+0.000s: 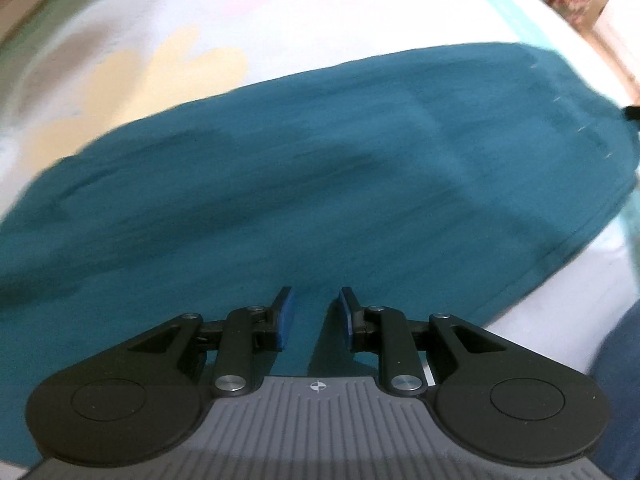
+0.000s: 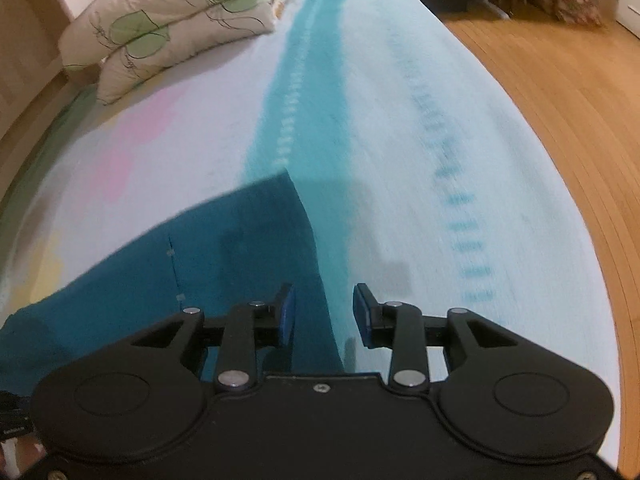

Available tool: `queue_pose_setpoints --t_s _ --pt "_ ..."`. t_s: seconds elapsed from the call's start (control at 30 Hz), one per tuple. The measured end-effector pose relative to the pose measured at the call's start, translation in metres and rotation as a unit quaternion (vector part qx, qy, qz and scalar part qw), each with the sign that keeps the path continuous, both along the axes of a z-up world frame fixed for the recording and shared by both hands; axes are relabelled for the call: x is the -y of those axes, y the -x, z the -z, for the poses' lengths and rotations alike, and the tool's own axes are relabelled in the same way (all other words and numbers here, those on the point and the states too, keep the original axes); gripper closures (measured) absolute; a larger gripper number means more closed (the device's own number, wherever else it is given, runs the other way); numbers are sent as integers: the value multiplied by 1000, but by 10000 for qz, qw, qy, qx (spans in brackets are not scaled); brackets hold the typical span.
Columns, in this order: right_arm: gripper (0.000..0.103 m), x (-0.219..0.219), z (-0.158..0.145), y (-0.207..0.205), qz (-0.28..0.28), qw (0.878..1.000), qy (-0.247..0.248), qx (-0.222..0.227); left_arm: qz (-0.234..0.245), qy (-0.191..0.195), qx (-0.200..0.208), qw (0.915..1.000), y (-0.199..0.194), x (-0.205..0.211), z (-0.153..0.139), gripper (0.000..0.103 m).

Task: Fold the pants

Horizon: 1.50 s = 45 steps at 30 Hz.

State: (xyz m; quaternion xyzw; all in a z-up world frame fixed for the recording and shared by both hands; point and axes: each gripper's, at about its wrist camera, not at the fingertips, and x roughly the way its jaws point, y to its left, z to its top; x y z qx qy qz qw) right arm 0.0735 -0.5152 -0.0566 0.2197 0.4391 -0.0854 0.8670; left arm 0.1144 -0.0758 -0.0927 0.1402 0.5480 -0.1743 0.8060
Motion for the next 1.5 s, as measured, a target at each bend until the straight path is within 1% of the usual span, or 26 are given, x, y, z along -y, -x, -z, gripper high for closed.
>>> queue_pose_setpoints --t_s 0.03,0.1,0.2,0.27,0.33,0.37,0.43,0.5,0.57,0.67,0.73,0.8,0.87,0.93,1.03,1.13,1.27,1.33,1.4,1.47,1.5 --pt "59 -1 -1 3 25 10000 -38 24 -7 -100 76 9999 2 -8 0 79" --pt "59 -5 -6 7 16 10000 -22 40 -87 -155 136 9997 0 -24 2 78" --pt "59 -13 -16 7 -29 9999 159 54 -477 -217 95 9986 -5 -54 0 78" --pt "58 -19 -22 2 -62 9998 189 70 -800 -311 140 9962 -6 -74 -2 78" --pt "58 -28 -26 -5 -147 9996 194 143 -1040 -238 151 9942 -8 -94 -2 78" --pt "58 -35 -29 -9 -210 9994 192 184 -1135 -205 134 9932 -9 -101 -3 78" --pt "58 -51 -34 -18 -353 9989 182 264 -1307 -296 135 9909 -10 -110 -4 78" --pt "58 -67 -39 -25 -524 9978 131 373 -1367 -328 106 9900 -5 -122 -8 78" --pt "58 -85 -44 -34 -759 9958 16 516 -1403 -322 74 9896 -2 -122 -9 78" --pt "58 -113 -48 -45 -1119 9910 -128 717 -1534 -444 41 9872 3 -126 -8 78" --pt "58 -131 -49 -50 -1422 9862 -219 819 -1530 -684 47 9859 5 -123 -11 78" --pt "58 -147 -50 -53 -1652 9821 -274 863 -1389 -1027 65 9850 3 -111 -10 78" --pt "58 -159 -48 -54 -1768 9802 -315 835 -1333 -1329 -6 9821 -2 -99 -10 79" --pt "58 -167 -45 -52 -1810 9790 -406 847 -1460 -1453 -100 9785 -12 -93 -14 79" --pt "57 -176 -39 -51 -1851 9770 -618 860 -1729 -1567 -30 9724 -30 -89 -30 79" --pt "56 -187 -37 -52 -1947 9741 -798 826 -1965 -1587 220 9673 -49 -87 -64 79" --pt "56 -210 -44 -58 -2149 9703 -693 867 -2376 -1268 358 9624 -82 -89 -120 79" --pt "56 -223 -49 -62 -2241 9680 -695 889 -2536 -1146 297 9600 -101 -90 -143 79" --pt "56 -239 -52 -67 -2339 9656 -705 888 -2585 -1077 133 9599 -114 -90 -165 79" --pt "56 -256 -54 -72 -2465 9634 -660 819 -2489 -1243 -66 9605 -135 -91 -183 79" --pt "56 -265 -56 -74 -2534 9620 -636 792 -2383 -1475 -113 9599 -146 -91 -193 79"
